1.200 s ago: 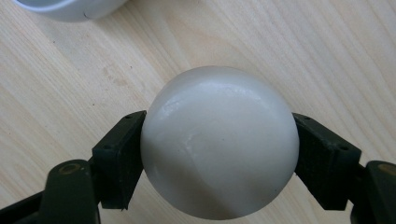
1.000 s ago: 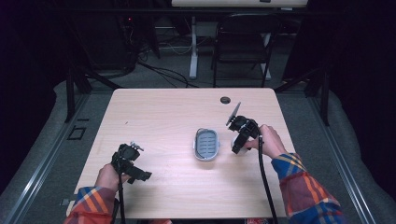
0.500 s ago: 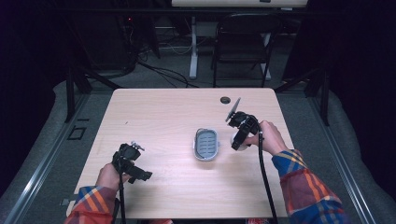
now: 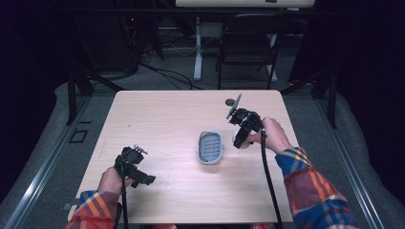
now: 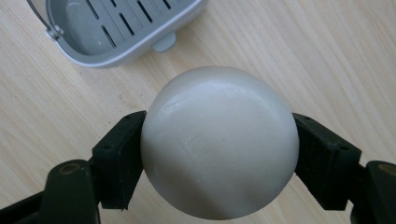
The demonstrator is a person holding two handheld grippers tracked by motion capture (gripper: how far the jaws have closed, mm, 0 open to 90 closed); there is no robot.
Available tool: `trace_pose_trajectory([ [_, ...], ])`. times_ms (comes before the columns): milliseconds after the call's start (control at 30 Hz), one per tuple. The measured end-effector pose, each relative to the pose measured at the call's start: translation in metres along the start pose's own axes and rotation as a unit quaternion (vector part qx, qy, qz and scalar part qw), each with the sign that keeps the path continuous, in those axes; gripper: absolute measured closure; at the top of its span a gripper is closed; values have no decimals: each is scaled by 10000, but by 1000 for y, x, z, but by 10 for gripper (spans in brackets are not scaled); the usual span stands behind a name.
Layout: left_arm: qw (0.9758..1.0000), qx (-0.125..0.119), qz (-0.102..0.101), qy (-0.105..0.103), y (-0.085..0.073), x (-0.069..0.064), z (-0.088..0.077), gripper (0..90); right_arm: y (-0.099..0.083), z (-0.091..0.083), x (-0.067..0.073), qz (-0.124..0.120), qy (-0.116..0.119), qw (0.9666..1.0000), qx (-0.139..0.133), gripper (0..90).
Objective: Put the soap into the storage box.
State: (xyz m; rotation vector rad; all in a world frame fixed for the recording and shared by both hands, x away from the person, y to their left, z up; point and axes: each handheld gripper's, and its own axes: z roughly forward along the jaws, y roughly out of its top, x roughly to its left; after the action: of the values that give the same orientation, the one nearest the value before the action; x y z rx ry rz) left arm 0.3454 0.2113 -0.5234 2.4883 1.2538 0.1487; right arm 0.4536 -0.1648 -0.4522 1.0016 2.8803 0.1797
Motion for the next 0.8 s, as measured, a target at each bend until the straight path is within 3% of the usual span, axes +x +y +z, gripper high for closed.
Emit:
trace_pose_trajectory([
  [367,10000,-12,-15,-23,0,1,0,0,18,-9,5,-177,-55,9998,15,243],
  [800,10000,2,-18,-36,0,1,0,0,40,-4,14,-307,46,9995,15,242],
])
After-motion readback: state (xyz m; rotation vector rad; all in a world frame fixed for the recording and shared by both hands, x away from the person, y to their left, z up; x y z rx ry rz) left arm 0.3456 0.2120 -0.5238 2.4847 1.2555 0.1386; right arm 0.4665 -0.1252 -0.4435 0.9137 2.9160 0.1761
